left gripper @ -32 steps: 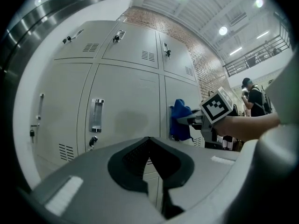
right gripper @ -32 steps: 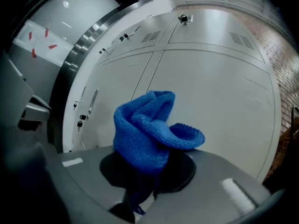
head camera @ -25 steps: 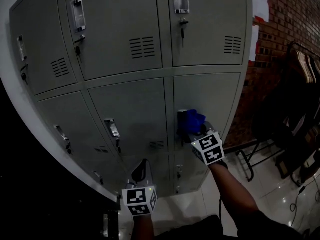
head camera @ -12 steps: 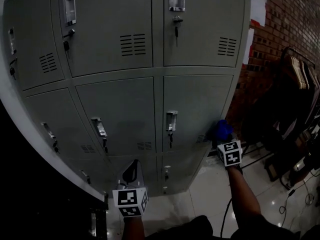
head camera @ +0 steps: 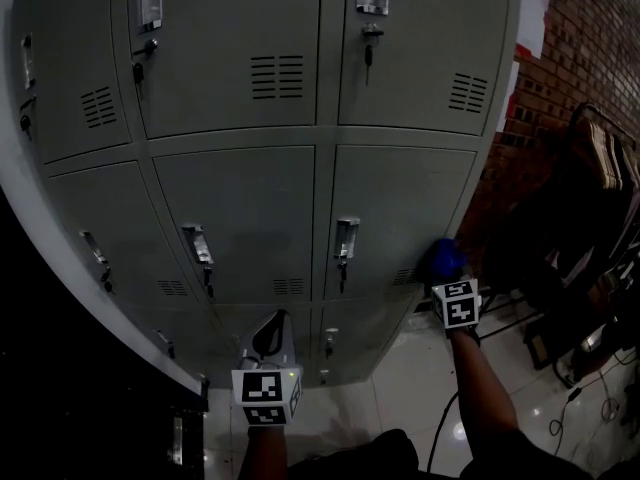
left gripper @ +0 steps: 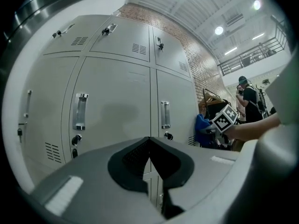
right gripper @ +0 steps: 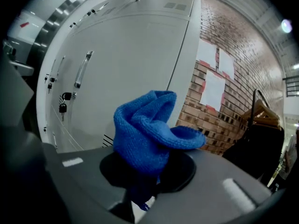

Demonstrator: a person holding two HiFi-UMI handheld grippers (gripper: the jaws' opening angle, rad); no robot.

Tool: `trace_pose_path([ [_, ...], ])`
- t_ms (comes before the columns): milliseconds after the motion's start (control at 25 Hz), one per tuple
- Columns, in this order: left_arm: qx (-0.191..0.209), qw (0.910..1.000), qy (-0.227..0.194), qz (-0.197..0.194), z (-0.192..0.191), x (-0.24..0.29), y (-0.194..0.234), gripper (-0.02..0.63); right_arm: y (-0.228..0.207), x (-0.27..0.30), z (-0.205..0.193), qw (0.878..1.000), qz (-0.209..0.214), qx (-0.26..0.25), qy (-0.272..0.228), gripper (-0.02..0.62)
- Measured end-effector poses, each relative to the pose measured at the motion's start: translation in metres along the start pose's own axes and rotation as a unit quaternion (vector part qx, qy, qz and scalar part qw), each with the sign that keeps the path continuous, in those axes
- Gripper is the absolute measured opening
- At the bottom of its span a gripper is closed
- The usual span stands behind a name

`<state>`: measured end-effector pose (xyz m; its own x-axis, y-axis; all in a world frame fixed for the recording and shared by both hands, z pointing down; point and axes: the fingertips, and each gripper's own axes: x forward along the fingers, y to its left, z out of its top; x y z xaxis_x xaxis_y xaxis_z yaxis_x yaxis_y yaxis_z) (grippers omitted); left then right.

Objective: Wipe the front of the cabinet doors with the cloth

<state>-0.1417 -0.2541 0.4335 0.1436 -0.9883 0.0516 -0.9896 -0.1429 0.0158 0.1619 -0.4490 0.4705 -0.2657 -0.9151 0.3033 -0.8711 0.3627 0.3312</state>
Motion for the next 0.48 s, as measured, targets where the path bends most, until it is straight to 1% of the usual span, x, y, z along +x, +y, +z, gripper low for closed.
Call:
trace_pose_path([
  [120, -0.004, 0.9999, -0.001, 0.01, 0.001, 0.001, 0.004, 0.014, 0.014, 0.001, 0.006, 1.0, 0.026, -0.001, 0.0, 0.077],
  [240, -0.007, 0.9998, -0.004, 0.017, 0.003, 0.002, 0.007, 0.014, 0.037, 0.002, 0.019, 0.999, 0.05, -0.003, -0.011, 0.077],
  [400, -0.006, 0.9997, -0.017, 0.015, 0.006, 0.006, -0.002, 0.014, 0.074, 0.003, 0.035, 0.997, 0.074, -0.008, -0.029, 0.077],
  [480, -0.01, 0.9997, -0.016, 0.013, 0.005, 0.007, -0.005, 0.014, 0.094, 0.003, 0.041, 0.995, 0.089, -0.01, -0.035, 0.078],
])
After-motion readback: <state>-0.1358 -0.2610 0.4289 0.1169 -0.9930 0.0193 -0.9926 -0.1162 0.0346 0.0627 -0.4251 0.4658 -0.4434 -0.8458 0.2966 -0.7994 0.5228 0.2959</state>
